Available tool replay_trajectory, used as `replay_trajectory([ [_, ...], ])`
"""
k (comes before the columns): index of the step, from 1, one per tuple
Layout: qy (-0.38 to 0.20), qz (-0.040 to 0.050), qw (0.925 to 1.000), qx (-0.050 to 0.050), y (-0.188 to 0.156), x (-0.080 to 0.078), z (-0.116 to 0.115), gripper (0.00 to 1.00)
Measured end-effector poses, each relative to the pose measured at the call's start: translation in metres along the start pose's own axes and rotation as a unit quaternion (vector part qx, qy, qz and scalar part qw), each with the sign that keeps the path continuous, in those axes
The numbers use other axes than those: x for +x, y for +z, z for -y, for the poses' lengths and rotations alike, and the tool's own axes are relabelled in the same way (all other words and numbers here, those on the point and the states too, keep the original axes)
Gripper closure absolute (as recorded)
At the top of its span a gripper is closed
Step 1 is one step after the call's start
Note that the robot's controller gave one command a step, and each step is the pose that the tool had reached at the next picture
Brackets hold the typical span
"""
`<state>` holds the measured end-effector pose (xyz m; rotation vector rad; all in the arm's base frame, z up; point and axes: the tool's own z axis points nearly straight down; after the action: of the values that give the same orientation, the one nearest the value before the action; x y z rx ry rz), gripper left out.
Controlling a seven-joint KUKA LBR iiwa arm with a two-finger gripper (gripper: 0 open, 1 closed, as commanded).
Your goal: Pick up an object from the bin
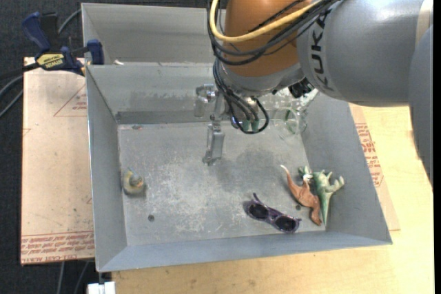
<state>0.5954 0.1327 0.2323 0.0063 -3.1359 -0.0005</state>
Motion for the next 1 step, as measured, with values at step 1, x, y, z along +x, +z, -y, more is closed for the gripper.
replay_trajectory([
  [1, 0.002, 0.0037, 1.0, 0.0, -0.0052, -0.0012, 0.0012, 0.0],
])
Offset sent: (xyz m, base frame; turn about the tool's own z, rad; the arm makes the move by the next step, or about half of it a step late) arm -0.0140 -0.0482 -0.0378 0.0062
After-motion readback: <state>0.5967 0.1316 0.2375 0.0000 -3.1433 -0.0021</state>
